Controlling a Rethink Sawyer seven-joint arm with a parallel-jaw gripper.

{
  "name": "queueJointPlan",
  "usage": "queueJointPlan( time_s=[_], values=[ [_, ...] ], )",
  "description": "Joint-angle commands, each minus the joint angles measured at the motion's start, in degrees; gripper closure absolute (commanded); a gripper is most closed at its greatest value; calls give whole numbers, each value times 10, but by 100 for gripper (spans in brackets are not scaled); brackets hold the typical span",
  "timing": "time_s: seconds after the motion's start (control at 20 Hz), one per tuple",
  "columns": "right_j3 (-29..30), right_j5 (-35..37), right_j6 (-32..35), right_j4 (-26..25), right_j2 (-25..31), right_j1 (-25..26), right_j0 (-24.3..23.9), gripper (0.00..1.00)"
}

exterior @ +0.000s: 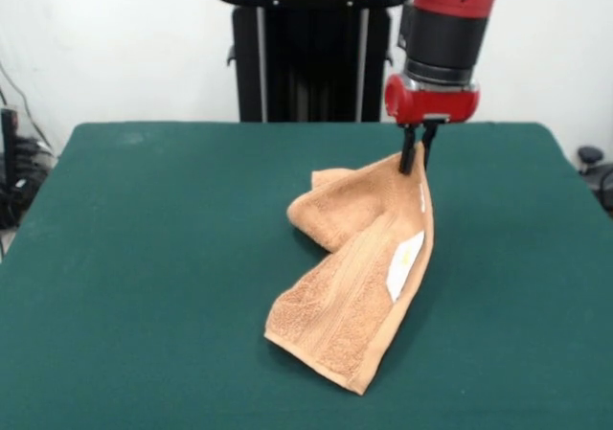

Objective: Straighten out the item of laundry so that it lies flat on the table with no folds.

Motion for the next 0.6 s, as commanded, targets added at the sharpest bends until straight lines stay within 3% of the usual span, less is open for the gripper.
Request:
queueJointPlan(
  time_s=[0.05,0.25,0.6],
  values=[
    [-14,-13,50,8,-6,-5,13,100],
    [10,-3,71,45,-14,-52,4,100],
    [49,121,21,131,-13,-182,-9,100]
  ],
)
